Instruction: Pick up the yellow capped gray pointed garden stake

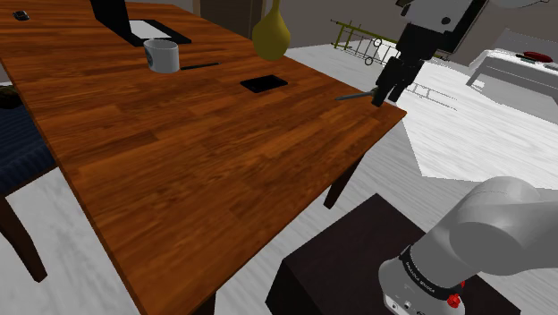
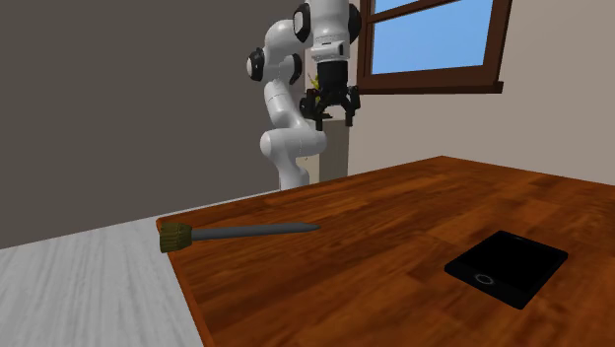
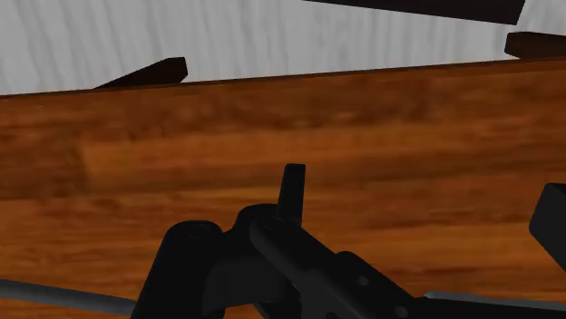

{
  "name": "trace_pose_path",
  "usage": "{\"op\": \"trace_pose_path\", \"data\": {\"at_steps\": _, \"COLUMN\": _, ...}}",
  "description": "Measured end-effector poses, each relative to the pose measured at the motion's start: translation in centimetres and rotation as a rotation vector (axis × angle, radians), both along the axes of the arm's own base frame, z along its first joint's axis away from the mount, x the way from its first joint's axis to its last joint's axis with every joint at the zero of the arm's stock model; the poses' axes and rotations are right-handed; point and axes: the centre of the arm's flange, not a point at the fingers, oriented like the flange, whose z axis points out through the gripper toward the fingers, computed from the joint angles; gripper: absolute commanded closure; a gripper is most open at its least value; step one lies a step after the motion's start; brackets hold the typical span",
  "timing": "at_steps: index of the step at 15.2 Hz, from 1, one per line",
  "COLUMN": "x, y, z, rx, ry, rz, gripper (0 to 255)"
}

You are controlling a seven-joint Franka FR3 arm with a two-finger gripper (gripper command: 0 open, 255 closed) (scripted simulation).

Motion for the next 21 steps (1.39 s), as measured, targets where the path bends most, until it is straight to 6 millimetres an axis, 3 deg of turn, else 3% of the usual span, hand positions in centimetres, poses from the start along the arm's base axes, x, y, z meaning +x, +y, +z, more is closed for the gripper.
{"op": "trace_pose_path", "data": {"at_steps": 3, "x": -0.1, "y": -1.5, "z": -0.4, "rx": -0.005, "ry": 0.0, "rz": 0.046, "gripper": 0}}
{"op": "trace_pose_path", "data": {"at_steps": 9, "x": 0.9, "y": -8.2, "z": -2.5, "rx": -0.03, "ry": 0.003, "rz": 0.283, "gripper": 0}}
{"op": "trace_pose_path", "data": {"at_steps": 15, "x": 3.6, "y": -15.3, "z": -4.2, "rx": -0.056, "ry": 0.005, "rz": 0.532, "gripper": 0}}
{"op": "trace_pose_path", "data": {"at_steps": 21, "x": 7.9, "y": -21.0, "z": -5.7, "rx": -0.082, "ry": 0.007, "rz": 0.781, "gripper": 0}}
